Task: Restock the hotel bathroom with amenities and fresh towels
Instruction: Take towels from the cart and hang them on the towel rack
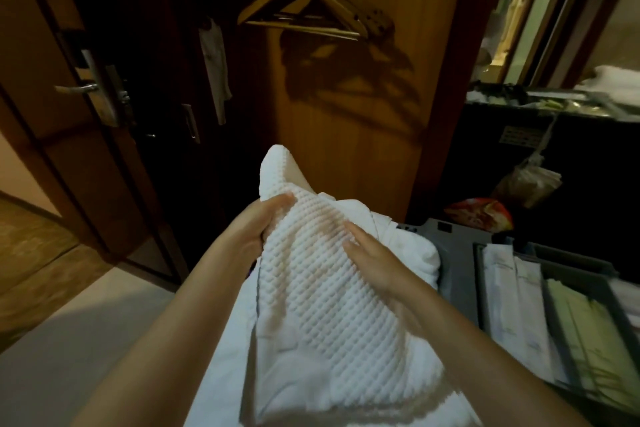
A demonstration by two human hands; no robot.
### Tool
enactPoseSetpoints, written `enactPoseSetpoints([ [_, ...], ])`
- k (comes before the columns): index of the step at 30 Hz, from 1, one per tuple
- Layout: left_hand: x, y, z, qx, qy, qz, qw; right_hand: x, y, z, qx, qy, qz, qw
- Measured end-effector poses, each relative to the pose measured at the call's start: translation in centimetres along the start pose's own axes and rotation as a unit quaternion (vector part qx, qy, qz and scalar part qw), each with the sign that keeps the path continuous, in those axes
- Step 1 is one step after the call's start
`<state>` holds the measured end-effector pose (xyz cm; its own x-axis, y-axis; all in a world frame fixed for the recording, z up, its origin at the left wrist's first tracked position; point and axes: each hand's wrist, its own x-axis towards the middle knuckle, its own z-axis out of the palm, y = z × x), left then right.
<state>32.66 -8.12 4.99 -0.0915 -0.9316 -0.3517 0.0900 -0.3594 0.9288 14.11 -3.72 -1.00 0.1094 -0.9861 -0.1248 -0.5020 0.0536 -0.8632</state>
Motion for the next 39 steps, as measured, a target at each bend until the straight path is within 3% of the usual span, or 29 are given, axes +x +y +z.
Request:
enactPoseSetpoints([
  [7,-2.8,6.8,1.7,-0.130,0.031,0.094,0.987,-2.6,-5.4,-3.6,0.121,0.116,-0.077,0.983],
  [12,-2.9,7.6,2.7,-0.273,0.036,0.194,0.941,-4.0,-7.2,-4.9,0.185,0.152,-0.129,0.962],
  [14,-2.7,6.8,3.0,-0.310,0.087,0.174,0.931,-4.3,-7.2,-4.8,0.208,0.174,-0.139,0.952],
  [17,-2.9,5.1,3.3,-0.337,0.115,0.069,0.932,-4.4,-6.7,-4.0,0.227,0.202,-0.136,0.943],
  [19,-3.5,4.1,3.3,-0.364,0.077,0.010,0.928,-4.6,-6.4,-3.1,0.307,0.159,-0.106,0.932],
  [22,-4.2,3.2,2.7,-0.386,0.034,-0.028,0.921,-5.2,-6.1,-1.1,0.375,-0.018,0.010,0.927],
  [24,-4.2,2.9,2.2,-0.405,0.023,-0.012,0.914,-5.5,-5.3,0.7,0.368,-0.128,0.080,0.917],
  [27,-4.4,3.0,1.7,-0.431,0.024,0.023,0.902,-5.0,-4.4,3.0,0.419,-0.197,0.124,0.878],
  [33,-5.4,2.7,0.2,-0.454,-0.009,0.027,0.891,-3.0,-5.0,4.6,0.589,-0.083,0.195,0.780],
  [36,-6.0,2.4,-0.8,-0.458,-0.008,0.015,0.889,-1.6,-5.3,4.3,0.665,-0.029,0.173,0.726],
  [39,-6.5,1.9,-1.9,-0.444,0.011,0.002,0.896,-0.3,-6.4,2.5,0.682,0.051,0.130,0.718],
])
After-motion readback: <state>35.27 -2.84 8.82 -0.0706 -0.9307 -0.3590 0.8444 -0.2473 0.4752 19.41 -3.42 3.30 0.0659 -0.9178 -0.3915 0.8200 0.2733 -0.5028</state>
